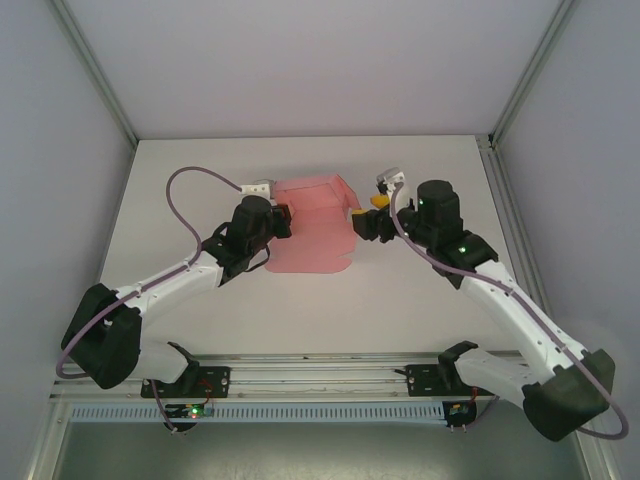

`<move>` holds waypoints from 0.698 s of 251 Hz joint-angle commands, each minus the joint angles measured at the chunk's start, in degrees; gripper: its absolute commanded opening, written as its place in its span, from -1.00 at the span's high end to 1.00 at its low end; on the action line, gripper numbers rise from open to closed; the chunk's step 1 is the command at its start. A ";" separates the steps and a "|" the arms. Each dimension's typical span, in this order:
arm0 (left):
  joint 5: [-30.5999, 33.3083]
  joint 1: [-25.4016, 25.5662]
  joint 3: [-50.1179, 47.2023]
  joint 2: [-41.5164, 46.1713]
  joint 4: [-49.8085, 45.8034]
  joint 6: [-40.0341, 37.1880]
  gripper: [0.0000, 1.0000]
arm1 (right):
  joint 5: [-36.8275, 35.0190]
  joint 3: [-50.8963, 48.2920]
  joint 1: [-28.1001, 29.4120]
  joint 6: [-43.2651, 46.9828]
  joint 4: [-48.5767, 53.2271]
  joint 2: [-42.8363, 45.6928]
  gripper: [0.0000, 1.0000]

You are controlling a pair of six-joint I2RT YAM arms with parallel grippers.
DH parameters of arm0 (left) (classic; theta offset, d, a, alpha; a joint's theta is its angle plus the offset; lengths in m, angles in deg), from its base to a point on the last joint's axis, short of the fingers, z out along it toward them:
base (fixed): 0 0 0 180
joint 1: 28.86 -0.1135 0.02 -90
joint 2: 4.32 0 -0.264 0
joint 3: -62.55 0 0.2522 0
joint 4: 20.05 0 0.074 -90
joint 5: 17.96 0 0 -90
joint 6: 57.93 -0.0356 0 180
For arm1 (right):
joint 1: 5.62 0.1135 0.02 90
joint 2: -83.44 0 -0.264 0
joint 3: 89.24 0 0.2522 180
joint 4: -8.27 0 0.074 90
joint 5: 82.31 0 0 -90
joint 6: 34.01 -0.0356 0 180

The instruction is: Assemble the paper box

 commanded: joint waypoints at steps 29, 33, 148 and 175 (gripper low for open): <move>3.05 0.85 3.32 0.04 -4.14 2.18 1.00 | -13.72 6.01 6.79 3.59 1.22 -5.54 0.11; 3.17 0.98 3.50 0.02 -4.35 2.31 1.00 | -14.87 6.27 7.19 3.72 1.46 -5.90 0.15; 9.93 4.13 7.50 0.95 -13.07 7.11 1.00 | -53.18 12.22 14.61 3.84 6.16 -15.15 0.95; 10.74 5.39 8.60 1.39 -14.90 9.78 1.00 | -63.60 13.92 15.69 3.56 7.11 -19.01 0.93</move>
